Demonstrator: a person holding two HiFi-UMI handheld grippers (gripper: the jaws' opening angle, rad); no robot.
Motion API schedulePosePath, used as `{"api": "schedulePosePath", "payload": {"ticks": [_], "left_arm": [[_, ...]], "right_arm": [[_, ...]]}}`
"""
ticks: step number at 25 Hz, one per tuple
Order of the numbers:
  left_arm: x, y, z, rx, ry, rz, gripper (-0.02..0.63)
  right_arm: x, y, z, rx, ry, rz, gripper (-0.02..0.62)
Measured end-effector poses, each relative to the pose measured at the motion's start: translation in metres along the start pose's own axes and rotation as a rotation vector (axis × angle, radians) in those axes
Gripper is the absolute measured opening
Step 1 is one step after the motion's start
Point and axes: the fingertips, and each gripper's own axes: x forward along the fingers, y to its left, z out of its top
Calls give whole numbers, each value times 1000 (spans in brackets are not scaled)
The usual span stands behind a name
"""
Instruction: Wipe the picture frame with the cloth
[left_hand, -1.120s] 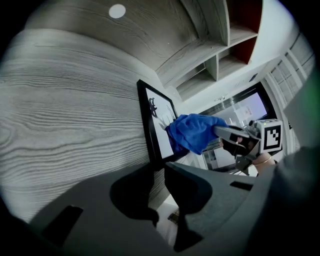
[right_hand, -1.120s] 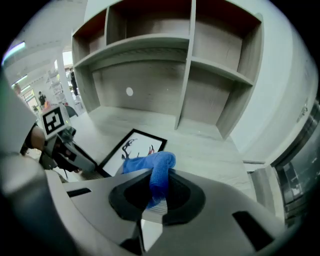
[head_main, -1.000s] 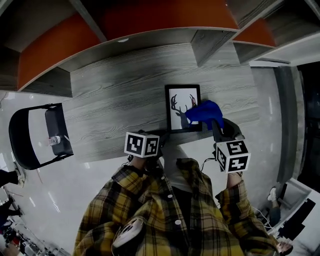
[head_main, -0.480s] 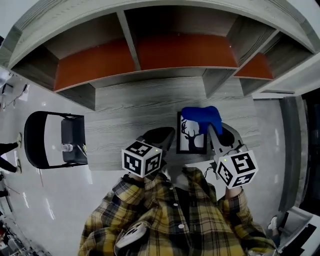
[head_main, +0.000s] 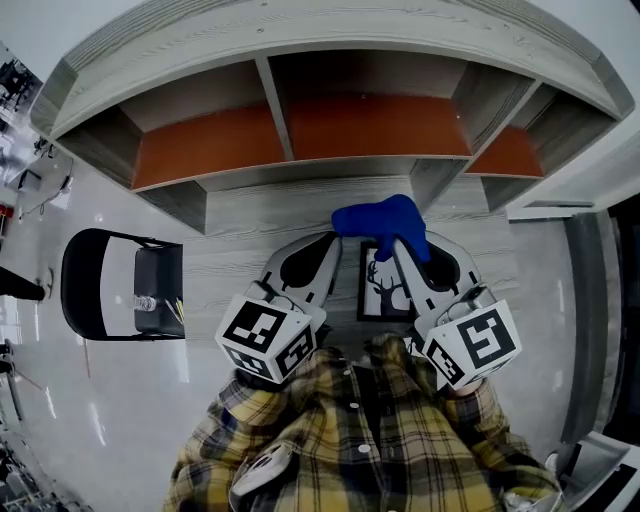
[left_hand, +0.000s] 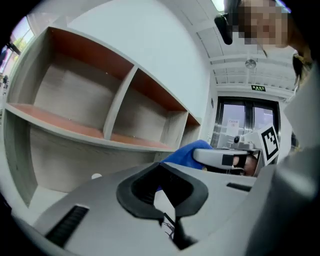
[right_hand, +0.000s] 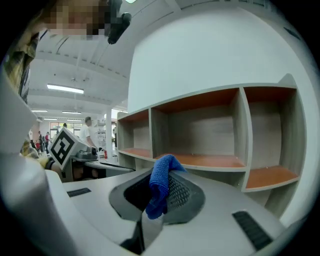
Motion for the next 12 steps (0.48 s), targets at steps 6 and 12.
{"api": "schedulePosePath", "payload": {"ticks": [6, 12], "left_arm": [[-5, 0, 23, 22, -65, 35, 5], [-2, 3, 24, 17, -80, 50, 5]], "right_arm": [[0, 9, 21, -36, -47, 54, 41], [4, 8, 22, -50, -43, 69, 41]]}}
